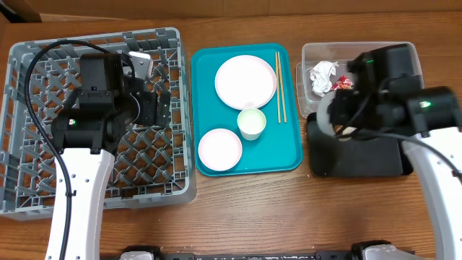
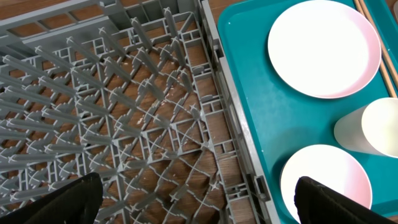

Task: Sort waste into correct bins and load items into the dishwasher
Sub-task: 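Tip the bowl over the black tray to dump the rice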

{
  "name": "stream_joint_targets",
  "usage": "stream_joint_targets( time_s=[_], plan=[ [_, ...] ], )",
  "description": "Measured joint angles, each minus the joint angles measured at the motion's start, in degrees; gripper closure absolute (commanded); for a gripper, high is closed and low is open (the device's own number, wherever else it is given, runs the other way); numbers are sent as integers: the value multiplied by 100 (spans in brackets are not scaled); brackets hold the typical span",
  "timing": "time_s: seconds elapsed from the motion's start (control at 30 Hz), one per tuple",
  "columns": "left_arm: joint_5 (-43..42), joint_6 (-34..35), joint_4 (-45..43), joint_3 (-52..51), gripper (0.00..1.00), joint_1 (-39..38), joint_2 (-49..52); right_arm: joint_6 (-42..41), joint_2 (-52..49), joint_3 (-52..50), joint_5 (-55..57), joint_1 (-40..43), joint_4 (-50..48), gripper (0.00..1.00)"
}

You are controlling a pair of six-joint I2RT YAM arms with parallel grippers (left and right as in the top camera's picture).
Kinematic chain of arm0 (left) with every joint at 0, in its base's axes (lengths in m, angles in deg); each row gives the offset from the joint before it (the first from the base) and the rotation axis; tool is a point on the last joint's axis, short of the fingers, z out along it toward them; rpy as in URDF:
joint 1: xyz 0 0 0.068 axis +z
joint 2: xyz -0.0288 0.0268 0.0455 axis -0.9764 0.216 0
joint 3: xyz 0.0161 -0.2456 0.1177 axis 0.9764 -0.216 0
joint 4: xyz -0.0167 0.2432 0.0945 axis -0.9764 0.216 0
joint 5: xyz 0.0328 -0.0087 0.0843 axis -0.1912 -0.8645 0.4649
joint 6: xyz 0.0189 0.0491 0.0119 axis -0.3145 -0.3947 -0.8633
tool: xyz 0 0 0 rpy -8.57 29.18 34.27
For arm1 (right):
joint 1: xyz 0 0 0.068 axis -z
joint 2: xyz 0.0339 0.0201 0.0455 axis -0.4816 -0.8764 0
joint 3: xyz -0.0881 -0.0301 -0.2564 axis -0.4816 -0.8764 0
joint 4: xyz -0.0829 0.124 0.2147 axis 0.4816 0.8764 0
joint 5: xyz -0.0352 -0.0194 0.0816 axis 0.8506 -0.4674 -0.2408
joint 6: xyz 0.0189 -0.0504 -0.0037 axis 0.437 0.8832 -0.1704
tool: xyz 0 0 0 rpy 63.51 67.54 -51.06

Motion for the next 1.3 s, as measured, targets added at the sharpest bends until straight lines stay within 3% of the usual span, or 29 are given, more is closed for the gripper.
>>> stream_joint_targets(
  time_s=[0.23,0.5,0.87,1.3],
  plan=[
    [0,0,0,0,0,0,0,898,0,-885,-1613,1438,-389,96],
    [0,0,0,0,0,0,0,1611,-4,-2146,-3161,2385,-1110,96],
    [0,0,0,0,0,0,0,1818,-39,-3617,-4800,3512,-2424,96],
    [-2,0,0,0,0,0,0,1729,-212,-3956,-6734,3932,-3165,96]
  ],
)
